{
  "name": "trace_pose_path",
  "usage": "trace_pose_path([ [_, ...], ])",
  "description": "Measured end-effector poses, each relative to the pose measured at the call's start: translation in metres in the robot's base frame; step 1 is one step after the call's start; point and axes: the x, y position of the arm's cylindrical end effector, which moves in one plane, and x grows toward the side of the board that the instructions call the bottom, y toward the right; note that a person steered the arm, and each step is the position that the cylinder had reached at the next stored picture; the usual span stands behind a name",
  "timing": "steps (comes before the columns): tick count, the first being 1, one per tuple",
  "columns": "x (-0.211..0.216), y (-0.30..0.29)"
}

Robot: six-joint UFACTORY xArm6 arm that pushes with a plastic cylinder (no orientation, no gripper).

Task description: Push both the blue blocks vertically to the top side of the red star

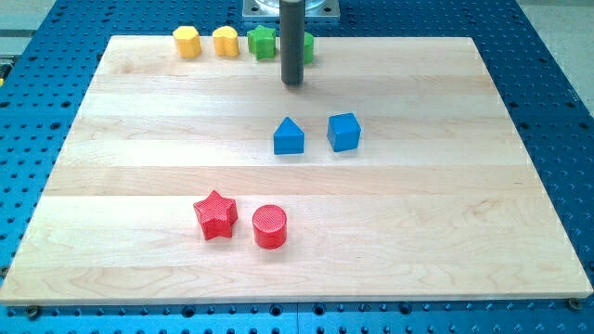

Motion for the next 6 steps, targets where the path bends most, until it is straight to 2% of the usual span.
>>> trace_pose_path([
  [1, 0.054, 0.053],
  [2, 0.081, 0.119],
  [4, 0.103, 0.109],
  [6, 0.103, 0.106],
])
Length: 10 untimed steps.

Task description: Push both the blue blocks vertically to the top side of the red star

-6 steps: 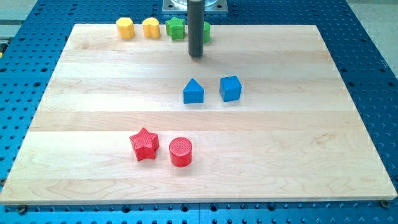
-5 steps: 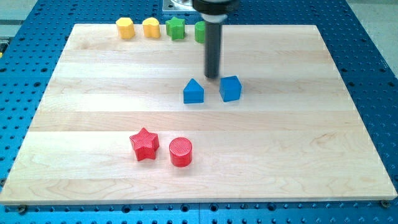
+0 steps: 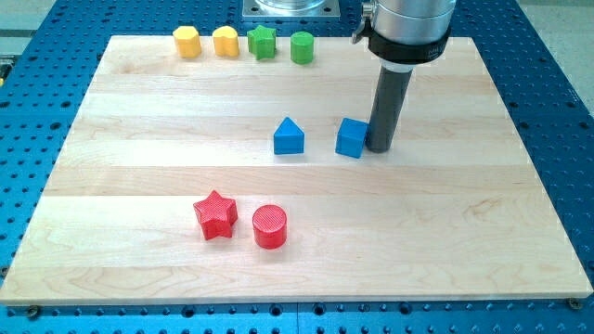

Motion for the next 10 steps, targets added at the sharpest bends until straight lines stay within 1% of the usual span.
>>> trace_pose_path([
  [1, 0.0, -0.014],
  [2, 0.0, -0.042],
  [3, 0.011, -0.071],
  [4, 0.02, -0.115],
  [6, 0.02, -0.175],
  [7, 0.03, -0.19],
  [8, 0.023, -0.218],
  [9, 0.023, -0.228],
  [10, 0.044, -0.209],
])
